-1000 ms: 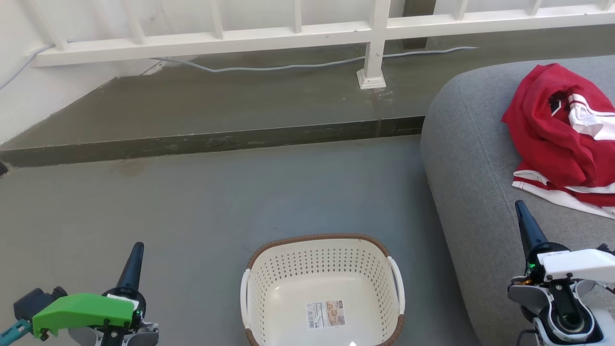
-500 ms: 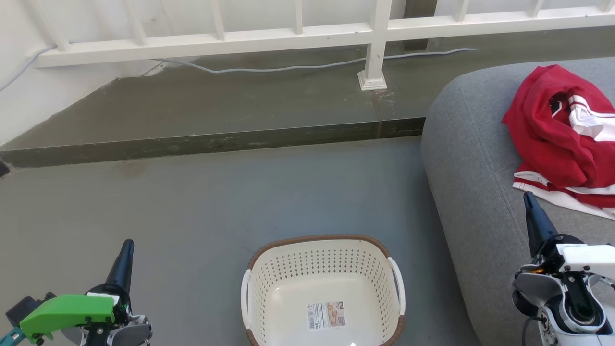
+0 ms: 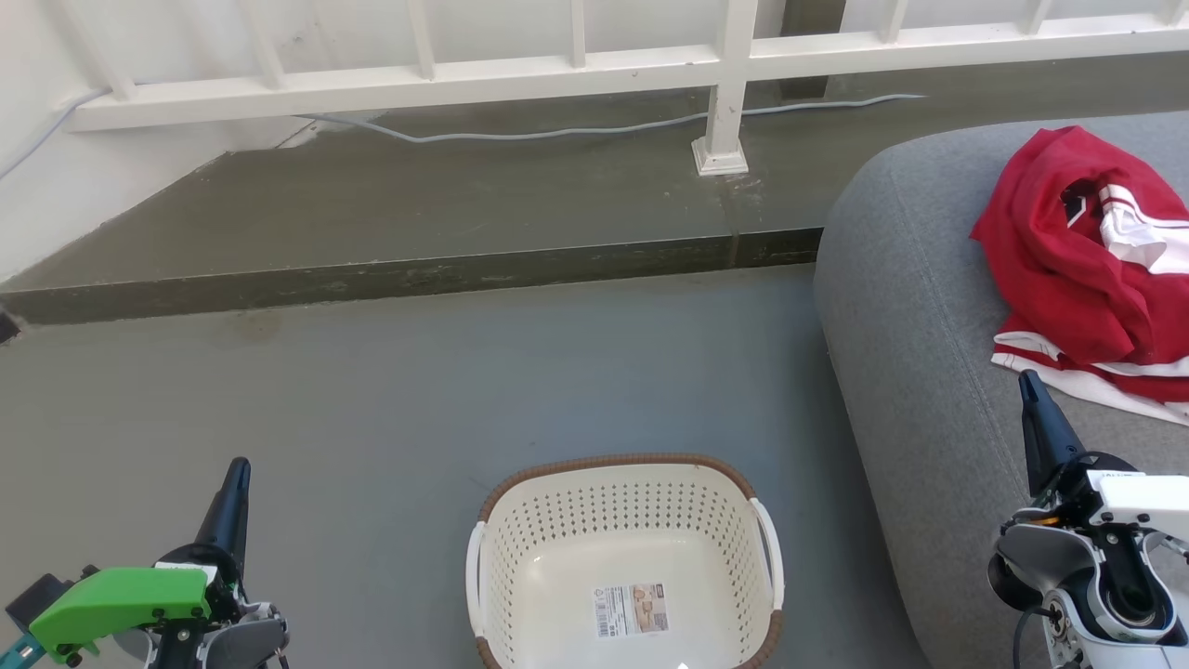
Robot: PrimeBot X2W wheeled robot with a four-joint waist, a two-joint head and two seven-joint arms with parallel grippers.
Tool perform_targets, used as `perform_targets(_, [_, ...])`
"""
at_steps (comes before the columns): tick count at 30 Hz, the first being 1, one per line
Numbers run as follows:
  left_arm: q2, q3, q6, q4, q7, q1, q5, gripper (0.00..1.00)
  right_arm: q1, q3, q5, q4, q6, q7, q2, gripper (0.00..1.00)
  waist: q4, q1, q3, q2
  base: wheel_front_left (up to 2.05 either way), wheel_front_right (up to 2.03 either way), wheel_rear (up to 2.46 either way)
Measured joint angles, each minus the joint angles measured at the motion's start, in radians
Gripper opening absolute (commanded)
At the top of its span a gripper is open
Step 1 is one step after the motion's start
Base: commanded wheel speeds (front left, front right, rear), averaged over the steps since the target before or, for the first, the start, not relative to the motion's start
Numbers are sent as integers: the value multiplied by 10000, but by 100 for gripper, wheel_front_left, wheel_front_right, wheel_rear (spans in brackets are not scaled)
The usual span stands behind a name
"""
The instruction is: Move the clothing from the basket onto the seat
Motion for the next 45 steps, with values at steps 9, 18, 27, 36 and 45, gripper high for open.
perform_targets(9, [-4,10,-31,52,8,-11,0,0,-80,-12,0,31,2,44,2,0,0,0,-3,0,0,0,0])
perform_targets(18, [-6,19,-35,82,8,-17,0,0,-81,-17,0,52,2,44,4,0,1,0,-5,0,0,0,0])
perform_targets(27, [-13,31,-88,134,8,-123,0,0,-84,-27,0,77,2,44,6,0,1,0,-7,0,0,0,0])
perform_targets(36, [-33,40,-90,178,10,-141,0,0,-86,-33,0,100,2,46,10,0,1,0,-8,0,0,0,0])
perform_targets(45, [-52,48,-90,242,48,-150,0,0,-88,-40,0,123,4,54,12,0,2,0,-9,0,0,0,0])
